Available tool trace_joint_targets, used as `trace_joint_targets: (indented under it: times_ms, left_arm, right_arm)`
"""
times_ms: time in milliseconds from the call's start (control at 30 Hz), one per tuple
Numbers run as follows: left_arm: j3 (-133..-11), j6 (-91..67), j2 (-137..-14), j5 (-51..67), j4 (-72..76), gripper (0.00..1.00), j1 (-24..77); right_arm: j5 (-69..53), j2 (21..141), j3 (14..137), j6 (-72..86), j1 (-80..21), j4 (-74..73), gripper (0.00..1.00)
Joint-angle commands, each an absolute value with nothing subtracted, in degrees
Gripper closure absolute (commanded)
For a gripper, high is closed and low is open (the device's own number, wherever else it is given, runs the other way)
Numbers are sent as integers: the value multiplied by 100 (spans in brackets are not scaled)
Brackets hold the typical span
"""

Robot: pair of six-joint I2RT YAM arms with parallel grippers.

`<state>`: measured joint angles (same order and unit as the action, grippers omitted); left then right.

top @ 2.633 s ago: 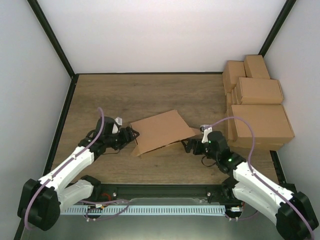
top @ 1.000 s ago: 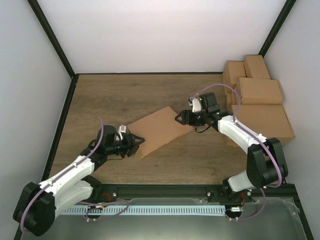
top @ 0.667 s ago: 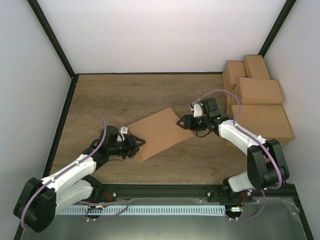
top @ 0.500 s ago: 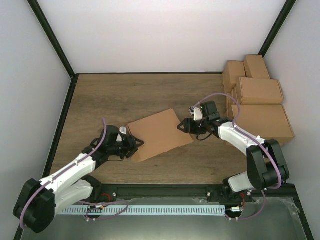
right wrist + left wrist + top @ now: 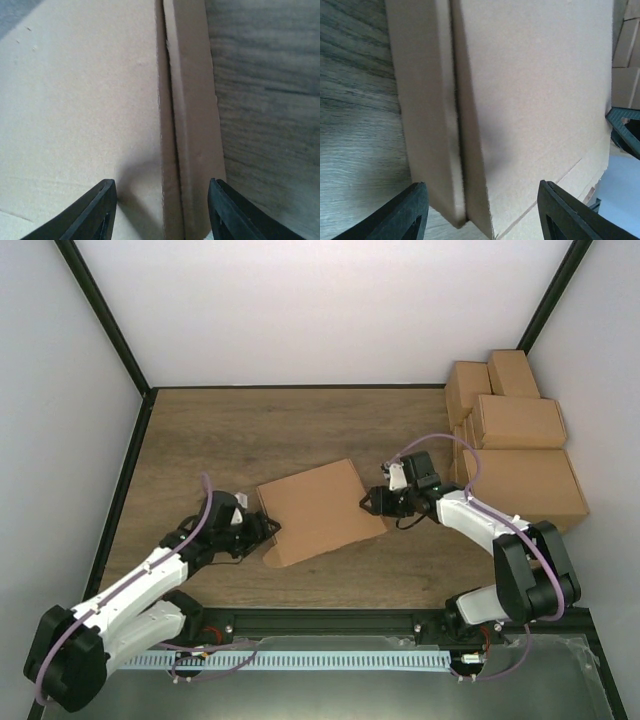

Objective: Fold the paper box

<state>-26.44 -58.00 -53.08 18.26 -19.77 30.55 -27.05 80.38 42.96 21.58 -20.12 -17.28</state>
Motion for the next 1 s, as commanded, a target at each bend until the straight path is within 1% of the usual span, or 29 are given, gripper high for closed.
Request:
trace_joint_targets:
  times_ms: [0,133,167,300,333,400,600,700,833,900,967]
  left_arm:
    - [-2258,-5698,-5499,1922,-1393,40,3071]
    - [-2208,-5607,-5945,1921,-1128,48,3072]
    - [-2228,-5558,-6050,1891,-1125,49,3076]
    - [-2341,-5352,-6310,1701,-1142,54,3067]
    - [-2387,-5298,-6352,1654,-1143,55,3060]
    - [-2516,-5203,-6449,1531,-1201,57,3035]
    - [-3187,-4684,-6878,1460,-1406,58,2909]
    - [-3596,-4367,-7259,1480,-1502,60,2805]
    - [-4054,-4062,-7756,1511,-1509,60,2652]
    - [-4256,-3956,-7972,1496,-1547,60,2603]
    - [-4426,-3813,-8079,1443,-1608,57,2578]
  right_arm:
    - [-2572,8018,4072,2108,-2045,-1562,48]
    - [-2507,8180,3914,2129,-2049,-1385,48]
    - [-2532,8213,3871,2138,-2048,-1334,53]
    - [-2611,8268,3757,2162,-2074,-1205,56]
    - [-2620,8239,3726,2169,-2079,-1160,59]
    - [-2629,8165,3668,2200,-2085,-1111,61]
    - [-2723,7849,3627,2253,-2106,-1129,59]
    - [-2748,7725,3584,2318,-2156,-1142,58]
    - [-2749,7623,3381,2467,-2169,-1023,54]
    - [-2744,7558,3280,2560,-2171,-927,52]
    - [-2719,7492,3222,2637,-2171,-864,50]
